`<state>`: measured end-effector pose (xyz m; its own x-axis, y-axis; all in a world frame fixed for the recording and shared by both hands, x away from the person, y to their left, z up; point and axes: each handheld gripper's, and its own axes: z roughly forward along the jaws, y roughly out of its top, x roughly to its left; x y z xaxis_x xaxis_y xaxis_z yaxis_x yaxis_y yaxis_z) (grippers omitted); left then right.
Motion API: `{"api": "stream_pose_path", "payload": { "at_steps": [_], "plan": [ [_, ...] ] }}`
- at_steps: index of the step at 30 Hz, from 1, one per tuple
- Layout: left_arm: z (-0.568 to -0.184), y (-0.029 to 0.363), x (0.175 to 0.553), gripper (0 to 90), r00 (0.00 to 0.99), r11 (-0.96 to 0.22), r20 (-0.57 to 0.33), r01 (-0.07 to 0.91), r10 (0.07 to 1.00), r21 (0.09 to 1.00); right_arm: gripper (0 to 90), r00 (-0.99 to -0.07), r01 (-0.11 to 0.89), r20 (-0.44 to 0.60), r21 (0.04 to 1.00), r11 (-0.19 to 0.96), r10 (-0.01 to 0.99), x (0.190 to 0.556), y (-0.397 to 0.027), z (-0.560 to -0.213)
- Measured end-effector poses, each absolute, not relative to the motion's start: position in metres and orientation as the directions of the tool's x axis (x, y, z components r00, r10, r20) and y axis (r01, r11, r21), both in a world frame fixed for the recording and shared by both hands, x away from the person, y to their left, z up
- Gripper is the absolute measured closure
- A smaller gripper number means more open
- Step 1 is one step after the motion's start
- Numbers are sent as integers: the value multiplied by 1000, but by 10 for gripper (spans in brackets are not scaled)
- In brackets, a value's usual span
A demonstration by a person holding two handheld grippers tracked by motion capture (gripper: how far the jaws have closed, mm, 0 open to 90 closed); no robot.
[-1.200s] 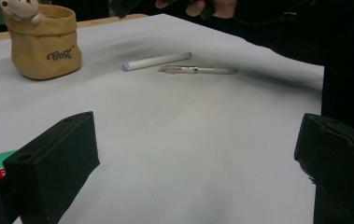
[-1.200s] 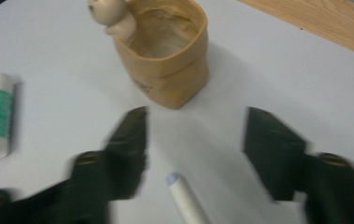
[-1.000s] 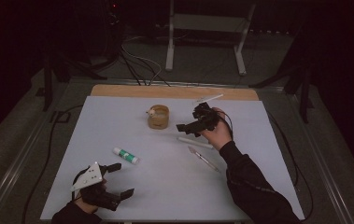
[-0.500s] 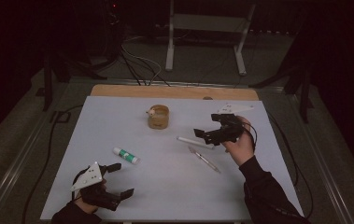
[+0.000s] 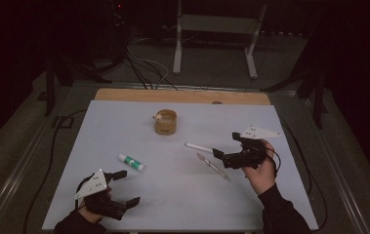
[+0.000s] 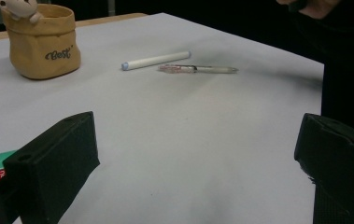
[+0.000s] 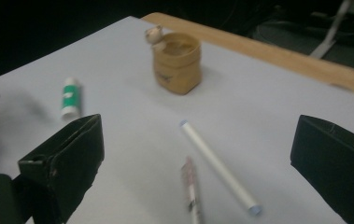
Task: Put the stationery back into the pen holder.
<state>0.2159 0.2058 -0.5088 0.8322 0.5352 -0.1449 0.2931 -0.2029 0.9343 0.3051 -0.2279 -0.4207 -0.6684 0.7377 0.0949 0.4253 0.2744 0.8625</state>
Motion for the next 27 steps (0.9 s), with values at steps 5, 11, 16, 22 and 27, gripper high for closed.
{"api": "stream_pose_path", "payload": {
  "at_steps": [5,11,16,22,27],
  "plan": [
    [-509,205,215,3,832,-206,-142,292,536,934,26,-662,437,111,861,261,741,295,-235,-430],
    [-509,205,216,2,832,-205,-145,295,536,933,26,-645,476,137,841,255,752,286,-244,-450],
    [-509,205,216,2,831,-205,-145,296,538,933,39,-630,522,171,815,251,758,282,-247,-471],
    [-509,205,216,2,832,-207,-143,295,537,933,119,-646,523,126,792,316,753,280,-245,-489],
    [-509,206,216,3,831,-205,-144,294,537,933,233,-657,523,94,771,363,748,282,-245,-500]
  ]
}}
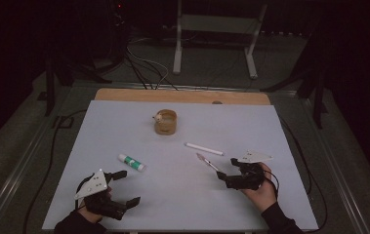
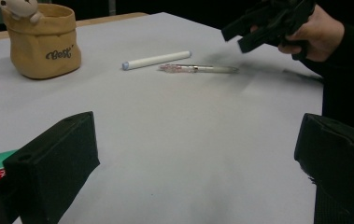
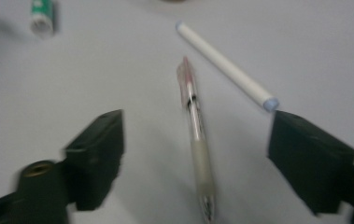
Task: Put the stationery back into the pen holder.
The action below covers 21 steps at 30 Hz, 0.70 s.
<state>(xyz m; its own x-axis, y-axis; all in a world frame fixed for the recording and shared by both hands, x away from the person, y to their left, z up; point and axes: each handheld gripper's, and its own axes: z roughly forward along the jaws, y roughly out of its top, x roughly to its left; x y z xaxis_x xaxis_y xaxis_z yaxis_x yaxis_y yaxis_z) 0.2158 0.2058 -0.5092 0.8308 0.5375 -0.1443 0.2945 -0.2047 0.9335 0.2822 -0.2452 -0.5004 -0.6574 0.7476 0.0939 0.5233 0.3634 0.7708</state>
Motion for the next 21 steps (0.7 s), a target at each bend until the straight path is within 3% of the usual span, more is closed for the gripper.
{"api": "stream_pose_path", "payload": {
  "at_steps": [9,21],
  "plan": [
    [-509,206,216,2,832,-205,-146,296,536,933,518,-697,528,48,709,467,715,289,-240,-515],
    [-509,206,215,2,829,-203,-141,292,541,935,729,-727,525,-15,633,569,687,296,-229,-523]
  ]
}}
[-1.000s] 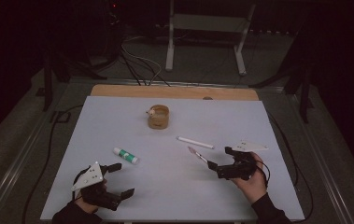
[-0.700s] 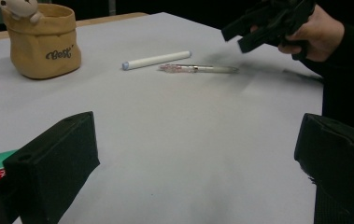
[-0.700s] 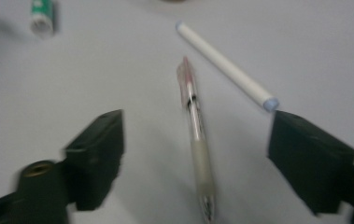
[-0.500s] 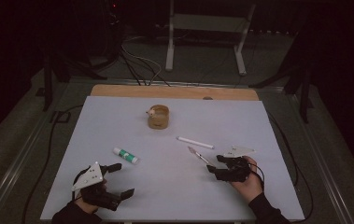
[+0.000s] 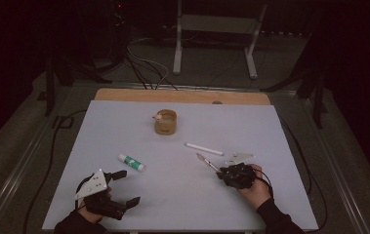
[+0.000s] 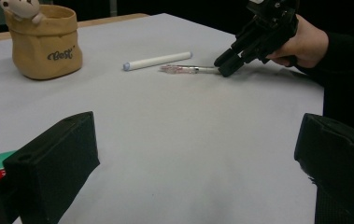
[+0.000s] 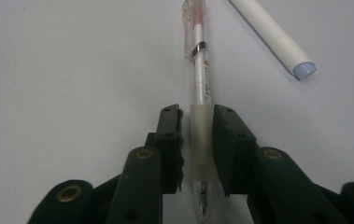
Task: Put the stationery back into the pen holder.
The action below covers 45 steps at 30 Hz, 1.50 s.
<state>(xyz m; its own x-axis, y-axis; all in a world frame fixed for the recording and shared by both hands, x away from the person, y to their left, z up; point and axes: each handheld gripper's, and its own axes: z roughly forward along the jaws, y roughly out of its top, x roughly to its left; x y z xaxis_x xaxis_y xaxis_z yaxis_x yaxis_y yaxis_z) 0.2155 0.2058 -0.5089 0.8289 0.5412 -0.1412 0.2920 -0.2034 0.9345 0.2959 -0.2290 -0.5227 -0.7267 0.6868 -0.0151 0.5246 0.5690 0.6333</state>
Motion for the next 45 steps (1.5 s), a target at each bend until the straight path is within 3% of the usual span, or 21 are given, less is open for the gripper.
{"api": "stream_pose_path", "payload": {
  "at_steps": [4,22,32,45],
  "plan": [
    [-509,205,215,2,830,-206,-141,292,539,934,796,-734,513,-44,618,595,678,296,-226,-522],
    [-499,191,213,2,857,-271,-93,261,507,927,802,-777,526,93,640,560,623,294,-226,-504],
    [-483,179,225,2,892,-312,-39,198,449,929,802,-784,509,107,675,534,611,293,-223,-483],
    [-468,151,238,3,899,-455,105,113,426,883,801,-798,506,142,686,523,586,292,-216,-474]
  ]
}}
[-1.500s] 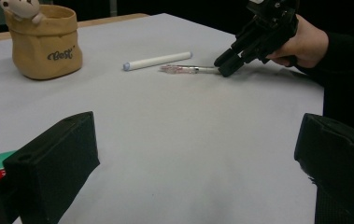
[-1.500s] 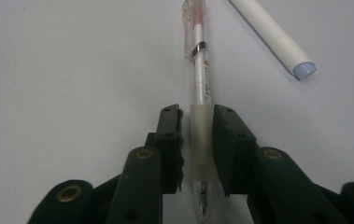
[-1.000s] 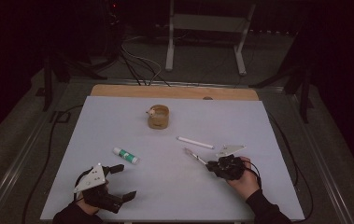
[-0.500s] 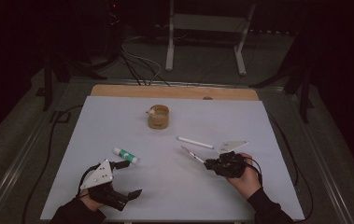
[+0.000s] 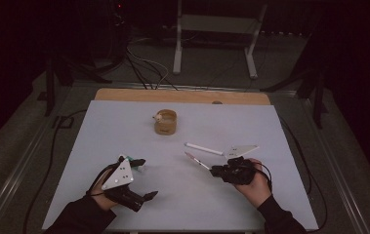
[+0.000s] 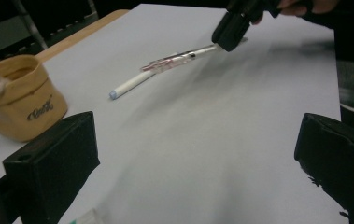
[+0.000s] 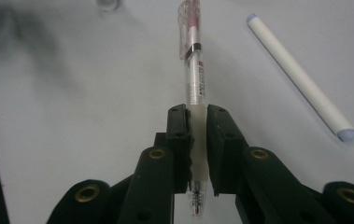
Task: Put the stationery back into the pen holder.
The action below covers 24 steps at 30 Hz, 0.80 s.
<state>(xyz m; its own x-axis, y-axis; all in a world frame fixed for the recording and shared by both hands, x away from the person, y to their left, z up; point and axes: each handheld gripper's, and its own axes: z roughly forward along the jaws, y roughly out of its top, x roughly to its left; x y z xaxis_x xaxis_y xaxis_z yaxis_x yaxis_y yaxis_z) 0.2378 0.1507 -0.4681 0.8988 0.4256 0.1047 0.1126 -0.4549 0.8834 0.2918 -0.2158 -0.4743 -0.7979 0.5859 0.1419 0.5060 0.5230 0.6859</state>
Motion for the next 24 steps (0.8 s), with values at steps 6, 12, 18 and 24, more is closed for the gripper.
{"api": "stream_pose_path", "payload": {
  "at_steps": [6,12,18,24],
  "plan": [
    [-460,137,239,3,900,-508,175,58,399,859,801,-803,507,157,688,520,575,292,-212,-469],
    [-453,125,240,3,901,-546,195,54,387,836,801,-813,503,165,682,531,558,291,-204,-465],
    [-449,115,239,3,893,-566,216,51,395,822,801,-821,498,169,678,541,545,291,-198,-461],
    [-450,106,241,3,883,-611,283,5,374,792,801,-826,497,174,674,547,536,291,-190,-459]
  ]
}}
